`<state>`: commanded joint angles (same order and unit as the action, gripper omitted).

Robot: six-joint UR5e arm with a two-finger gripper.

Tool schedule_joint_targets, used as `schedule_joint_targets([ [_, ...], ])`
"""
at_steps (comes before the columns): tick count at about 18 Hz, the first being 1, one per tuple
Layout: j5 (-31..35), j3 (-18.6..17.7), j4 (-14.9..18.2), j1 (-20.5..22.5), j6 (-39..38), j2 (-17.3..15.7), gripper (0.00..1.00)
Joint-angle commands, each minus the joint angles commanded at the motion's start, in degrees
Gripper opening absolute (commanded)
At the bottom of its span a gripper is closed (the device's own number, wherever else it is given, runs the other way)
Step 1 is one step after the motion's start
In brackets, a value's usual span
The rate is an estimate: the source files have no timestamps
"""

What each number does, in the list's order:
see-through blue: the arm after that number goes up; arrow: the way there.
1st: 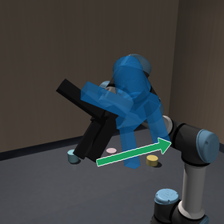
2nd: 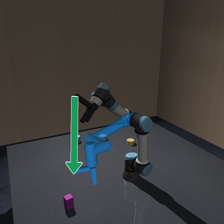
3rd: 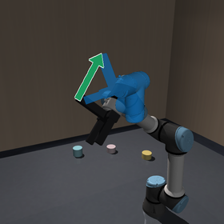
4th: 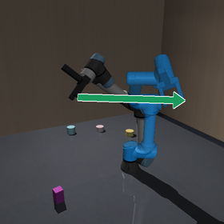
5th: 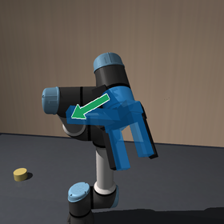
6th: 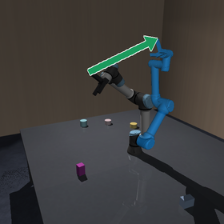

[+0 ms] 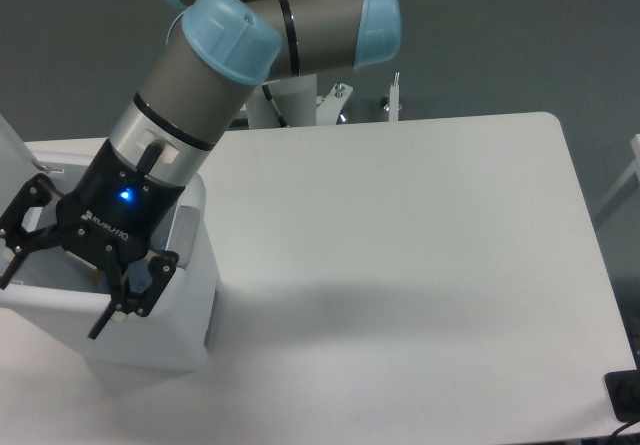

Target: Place the trash in the trash can

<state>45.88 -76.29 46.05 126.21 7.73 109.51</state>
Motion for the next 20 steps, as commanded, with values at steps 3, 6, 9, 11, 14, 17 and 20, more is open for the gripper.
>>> schedule_joint_targets([
  [3,0.00,-1.23,0.09,2.54,2.19,-0.35,1.00],
  [6,0.00,-3.25,0.09,6.40,6.14,-1.23,1.00],
  [9,0.09,-6.05,0.35,12.46,11.49,-3.25,1.00],
  [11,2.53,-8.78,0.44,14.67,16.59,-3.43,1.00],
  [14,10.34,-10.81,1.05,16.78,22.66,-4.31,1.00],
  [17,17.65,-10.90,1.76,19.51,27.40,-2.82,1.00],
  [20,23.01,-11.25,6.31,22.31,35.92,-1.15,1.00],
])
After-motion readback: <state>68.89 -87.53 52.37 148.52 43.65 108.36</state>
